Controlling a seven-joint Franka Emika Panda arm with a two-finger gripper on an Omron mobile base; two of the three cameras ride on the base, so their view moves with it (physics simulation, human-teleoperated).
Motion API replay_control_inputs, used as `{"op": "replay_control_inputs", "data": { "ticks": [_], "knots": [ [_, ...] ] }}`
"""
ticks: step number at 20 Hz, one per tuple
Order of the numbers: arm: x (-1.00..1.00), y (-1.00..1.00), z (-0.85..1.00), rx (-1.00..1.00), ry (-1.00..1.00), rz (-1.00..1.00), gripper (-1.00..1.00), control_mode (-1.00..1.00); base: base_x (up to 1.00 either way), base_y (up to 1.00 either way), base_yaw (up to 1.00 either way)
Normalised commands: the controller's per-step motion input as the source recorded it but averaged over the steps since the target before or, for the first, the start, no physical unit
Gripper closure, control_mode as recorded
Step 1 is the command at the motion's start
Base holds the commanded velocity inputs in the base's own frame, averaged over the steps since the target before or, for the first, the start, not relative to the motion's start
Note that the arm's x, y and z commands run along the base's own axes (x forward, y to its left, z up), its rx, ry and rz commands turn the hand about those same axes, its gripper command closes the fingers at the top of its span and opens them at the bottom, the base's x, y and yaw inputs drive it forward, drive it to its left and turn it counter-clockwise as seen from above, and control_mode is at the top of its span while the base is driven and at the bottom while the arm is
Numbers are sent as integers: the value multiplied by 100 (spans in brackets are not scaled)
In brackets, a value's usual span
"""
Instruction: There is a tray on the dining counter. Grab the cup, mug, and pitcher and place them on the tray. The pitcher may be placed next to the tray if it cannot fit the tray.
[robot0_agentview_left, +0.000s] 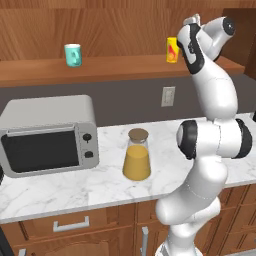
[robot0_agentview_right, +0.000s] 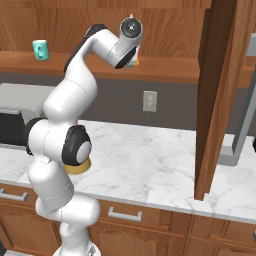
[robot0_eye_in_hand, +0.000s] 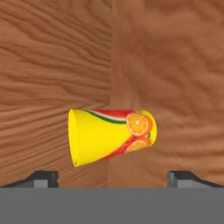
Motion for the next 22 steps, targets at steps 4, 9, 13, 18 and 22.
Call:
{"op": "replay_control_inputs", "data": {
  "ticks": [4, 9, 13, 18, 22],
  "knots": [
    [1, 0, 0, 0, 4, 2, -100, -100, 0, 0, 0],
    [7, 0, 0, 0, 8, 1, -100, -100, 0, 0, 0],
    [26, 0, 0, 0, 2, 0, -100, -100, 0, 0, 0],
    [26, -3, 0, 0, 3, 2, -100, -100, 0, 0, 0],
    [15, -15, 0, 0, 6, 4, -100, -100, 0, 0, 0]
  ]
}}
